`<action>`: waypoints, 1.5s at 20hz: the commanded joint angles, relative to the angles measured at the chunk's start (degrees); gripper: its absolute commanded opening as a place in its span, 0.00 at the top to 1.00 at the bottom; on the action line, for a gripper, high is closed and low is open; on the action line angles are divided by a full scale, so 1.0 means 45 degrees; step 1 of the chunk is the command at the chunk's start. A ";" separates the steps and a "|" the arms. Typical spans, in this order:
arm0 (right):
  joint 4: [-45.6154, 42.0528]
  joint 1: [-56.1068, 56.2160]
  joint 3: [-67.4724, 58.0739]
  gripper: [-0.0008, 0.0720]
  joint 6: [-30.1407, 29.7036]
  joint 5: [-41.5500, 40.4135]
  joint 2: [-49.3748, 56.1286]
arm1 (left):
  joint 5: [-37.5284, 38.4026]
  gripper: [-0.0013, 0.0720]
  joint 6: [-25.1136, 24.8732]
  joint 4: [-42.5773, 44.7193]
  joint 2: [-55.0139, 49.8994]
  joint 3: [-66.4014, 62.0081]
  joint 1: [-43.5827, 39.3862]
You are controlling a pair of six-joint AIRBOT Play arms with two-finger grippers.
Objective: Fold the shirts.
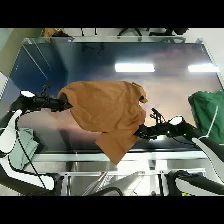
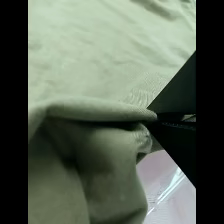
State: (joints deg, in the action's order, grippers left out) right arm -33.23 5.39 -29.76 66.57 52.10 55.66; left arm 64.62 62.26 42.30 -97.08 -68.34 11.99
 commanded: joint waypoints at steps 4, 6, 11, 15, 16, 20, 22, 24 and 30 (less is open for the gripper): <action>0.3322 0.0087 -0.0393 0.95 -0.2948 -0.0432 0.0092 | 0.1423 0.97 -0.0053 -0.0073 -0.0019 -0.1418 -0.0010; 0.3308 0.0010 -0.1311 0.96 -0.3313 -0.0432 -0.0359 | 0.1953 0.97 -0.0005 -0.0073 0.0476 -0.1962 -0.0010; 0.3308 -0.1282 -0.6679 0.96 -0.4347 -0.0374 -0.2225 | 0.2244 0.97 0.0573 -0.0826 0.4007 -0.4022 0.0219; 0.2623 -0.1438 -1.1676 0.96 -0.5314 -0.0398 -0.3575 | 0.2322 0.97 0.0971 -0.1962 0.7325 -0.7023 0.0364; 0.1996 -0.1438 -1.2959 0.96 -0.5309 -0.0437 -0.3842 | 0.2302 0.97 0.1005 -0.1967 0.7932 -0.7834 0.0364; -0.0170 -0.1443 -1.6310 0.96 -0.5275 -0.0835 -0.4459 | 0.1855 0.97 0.1457 -0.1200 0.9748 -1.0244 0.0359; -0.0869 -0.1443 -1.7320 0.96 -0.5275 -0.1005 -0.4454 | 0.1885 0.97 0.1836 -0.0335 1.0180 -1.0841 0.0359; -0.1355 -0.1443 -1.7636 0.96 -0.5275 -0.1219 -0.4342 | 0.2064 0.97 0.1987 0.0063 1.0326 -1.0749 0.0359; -0.1729 -0.1438 -1.7622 0.96 -0.4527 -0.0413 -0.1273 | 0.2419 0.97 0.2016 -0.0850 0.8854 -0.6674 0.0306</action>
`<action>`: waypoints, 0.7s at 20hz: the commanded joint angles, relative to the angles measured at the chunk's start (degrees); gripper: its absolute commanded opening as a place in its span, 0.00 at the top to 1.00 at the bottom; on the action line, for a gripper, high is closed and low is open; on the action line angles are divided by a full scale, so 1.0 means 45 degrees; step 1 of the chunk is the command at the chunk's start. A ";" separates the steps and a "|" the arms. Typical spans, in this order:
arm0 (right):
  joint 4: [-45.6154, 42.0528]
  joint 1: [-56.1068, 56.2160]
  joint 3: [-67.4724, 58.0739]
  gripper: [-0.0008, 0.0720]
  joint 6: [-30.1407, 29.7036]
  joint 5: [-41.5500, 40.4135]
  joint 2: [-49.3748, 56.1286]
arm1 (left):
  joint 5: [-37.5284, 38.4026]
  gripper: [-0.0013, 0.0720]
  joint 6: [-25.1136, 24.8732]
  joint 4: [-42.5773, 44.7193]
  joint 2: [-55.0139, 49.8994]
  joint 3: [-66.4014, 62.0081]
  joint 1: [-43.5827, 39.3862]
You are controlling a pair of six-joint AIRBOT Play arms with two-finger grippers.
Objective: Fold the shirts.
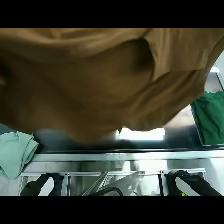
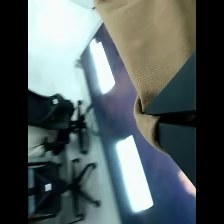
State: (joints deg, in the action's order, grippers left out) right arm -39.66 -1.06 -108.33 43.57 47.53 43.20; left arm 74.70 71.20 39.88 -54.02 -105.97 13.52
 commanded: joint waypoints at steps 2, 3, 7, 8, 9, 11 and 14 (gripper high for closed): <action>-0.0325 -0.0005 -0.0160 0.96 0.1268 0.1423 0.3502 | -0.0039 0.97 -0.0573 -0.0277 -0.1943 0.3201 -0.0423; -0.0403 -0.0005 -0.0160 0.96 0.1661 0.1753 0.4634 | -0.0311 0.97 -0.0971 -0.0277 -0.2671 0.3910 -0.0675; -0.0967 0.0000 -0.0160 0.96 0.2875 0.2205 0.8898 | -0.2021 0.97 -0.2477 -0.0092 -0.6169 0.5459 -0.1647; -0.0962 0.0000 -0.0160 0.96 0.3055 0.2142 0.9806 | -0.2487 0.96 -0.2618 -0.0117 -0.7203 0.5450 -0.1783; -0.0962 0.0010 -0.0160 0.95 0.3240 0.1972 1.0700 | -0.2890 0.96 -0.2633 -0.0102 -0.8116 0.5309 -0.1855; -0.0952 0.0019 -0.0160 0.95 0.4007 0.1515 1.2021 | -0.3050 0.97 -0.2623 -0.0141 -0.9874 0.4439 -0.1875; -0.0952 -0.0049 -0.0165 0.61 0.4473 0.1447 1.2662 | -0.2385 0.96 -0.2137 -0.0199 -1.1536 0.2642 -0.1812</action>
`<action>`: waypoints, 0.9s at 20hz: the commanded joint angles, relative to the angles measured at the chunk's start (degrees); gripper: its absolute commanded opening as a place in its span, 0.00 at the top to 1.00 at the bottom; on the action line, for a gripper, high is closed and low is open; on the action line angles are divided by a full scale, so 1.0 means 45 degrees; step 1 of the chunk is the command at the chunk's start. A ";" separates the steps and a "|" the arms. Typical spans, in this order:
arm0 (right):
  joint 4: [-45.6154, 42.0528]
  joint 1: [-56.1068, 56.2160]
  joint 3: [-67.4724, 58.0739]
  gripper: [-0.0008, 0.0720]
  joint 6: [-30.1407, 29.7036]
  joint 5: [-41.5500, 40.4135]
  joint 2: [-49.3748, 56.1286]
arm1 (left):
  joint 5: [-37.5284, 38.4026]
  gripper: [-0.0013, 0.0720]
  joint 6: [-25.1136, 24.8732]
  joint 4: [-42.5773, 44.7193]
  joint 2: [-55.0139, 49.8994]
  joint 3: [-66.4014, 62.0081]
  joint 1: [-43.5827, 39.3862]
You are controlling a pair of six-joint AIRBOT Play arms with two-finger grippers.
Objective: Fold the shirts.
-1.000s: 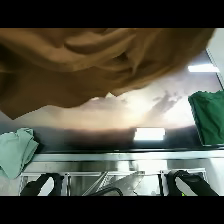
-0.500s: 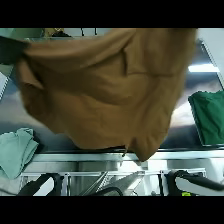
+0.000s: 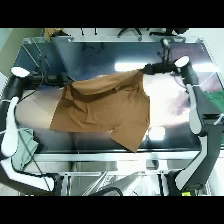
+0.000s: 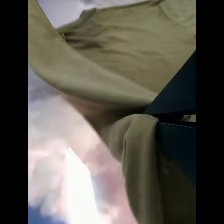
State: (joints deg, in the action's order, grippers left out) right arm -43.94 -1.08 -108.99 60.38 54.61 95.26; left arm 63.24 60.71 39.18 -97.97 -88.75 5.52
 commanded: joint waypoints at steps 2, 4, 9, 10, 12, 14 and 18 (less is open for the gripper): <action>0.0000 -0.0219 -0.0019 0.56 0.1030 0.0243 0.0763 | 0.1185 0.39 0.0321 -0.0039 -0.2195 -0.2336 0.0219; -0.0015 -0.0709 -0.0019 0.56 0.1506 0.1428 0.0049 | 0.2268 0.21 0.0782 0.0214 -0.2239 -0.3313 0.0763; -0.1443 -0.2720 0.0335 0.57 0.2390 0.5542 -0.1841 | 0.6504 0.21 0.2249 0.2195 -0.2195 -0.4483 0.2846; -0.1642 -0.3123 0.0860 0.57 0.2511 0.6076 -0.2225 | 0.6853 0.21 0.2331 0.2399 -0.2006 -0.3789 0.3298; -0.2225 -0.3798 0.2482 0.58 0.2744 0.6441 -0.3152 | 0.6596 0.21 0.2249 0.2696 -0.1234 -0.1355 0.4119; -0.2807 -0.4537 0.4726 0.58 0.3031 0.6203 -0.4299 | 0.6028 0.21 0.1870 0.3580 -0.0520 0.1127 0.4784; -0.2769 -0.5557 0.9442 0.58 0.3113 0.5280 -0.6518 | 0.4843 0.21 0.1282 0.5003 0.0296 0.4085 0.5770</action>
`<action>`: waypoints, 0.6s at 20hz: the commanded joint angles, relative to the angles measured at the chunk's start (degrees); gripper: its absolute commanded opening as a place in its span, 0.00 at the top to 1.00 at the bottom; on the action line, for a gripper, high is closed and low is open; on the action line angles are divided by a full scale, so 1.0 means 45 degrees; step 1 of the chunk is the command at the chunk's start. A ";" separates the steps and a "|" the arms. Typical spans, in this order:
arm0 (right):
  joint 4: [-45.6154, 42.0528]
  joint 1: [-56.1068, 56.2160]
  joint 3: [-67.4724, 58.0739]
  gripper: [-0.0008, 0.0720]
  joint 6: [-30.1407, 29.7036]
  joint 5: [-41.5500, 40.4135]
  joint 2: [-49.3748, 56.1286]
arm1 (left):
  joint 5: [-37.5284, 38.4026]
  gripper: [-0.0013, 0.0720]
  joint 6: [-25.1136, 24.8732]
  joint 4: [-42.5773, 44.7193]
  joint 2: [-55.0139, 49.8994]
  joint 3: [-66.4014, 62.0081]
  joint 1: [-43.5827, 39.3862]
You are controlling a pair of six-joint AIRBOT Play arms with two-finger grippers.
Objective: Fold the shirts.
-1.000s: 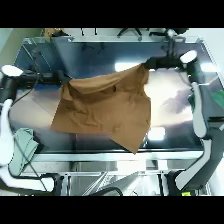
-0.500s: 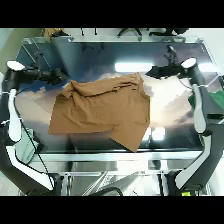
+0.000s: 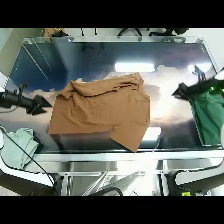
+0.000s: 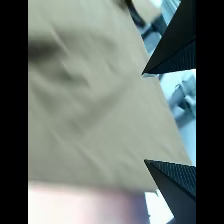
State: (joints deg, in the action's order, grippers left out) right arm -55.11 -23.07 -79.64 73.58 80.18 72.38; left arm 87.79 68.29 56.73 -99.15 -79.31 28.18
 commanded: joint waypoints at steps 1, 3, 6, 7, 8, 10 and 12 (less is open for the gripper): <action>-0.0282 -0.0665 0.3891 0.58 0.0121 -0.0821 -0.1889 | -0.0908 0.21 -0.0457 0.1171 0.0661 0.2370 0.0855; -0.0282 -0.0549 0.5314 0.58 0.0029 -0.1472 -0.2487 | -0.1375 0.21 -0.0641 0.1151 0.0845 0.2968 0.1054; 0.0491 -0.0534 0.6839 0.58 -0.0369 -0.1865 -0.2720 | -0.1632 0.21 -0.0801 0.0952 0.0845 0.3313 0.0986; 0.0889 -0.0534 0.7227 0.58 -0.0612 -0.1923 -0.2720 | -0.1700 0.21 -0.0937 0.0661 0.0840 0.3385 0.0855; 0.1273 -0.0452 0.7582 0.58 -0.0884 -0.2123 -0.2720 | -0.1778 0.21 -0.1107 0.0325 0.0845 0.3497 0.0695; 0.1447 -0.0005 0.8063 0.57 -0.1083 -0.2739 -0.2720 | -0.1972 0.21 -0.1316 -0.0049 0.0845 0.3881 0.0219; 0.1447 0.0670 0.8179 0.57 -0.1083 -0.3230 -0.2642 | -0.2385 0.21 -0.1413 0.0083 0.0840 0.4269 -0.0287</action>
State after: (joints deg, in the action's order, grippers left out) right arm -50.26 -22.92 -45.47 69.91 69.30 60.53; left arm 80.38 63.31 57.04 -95.33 -62.48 29.36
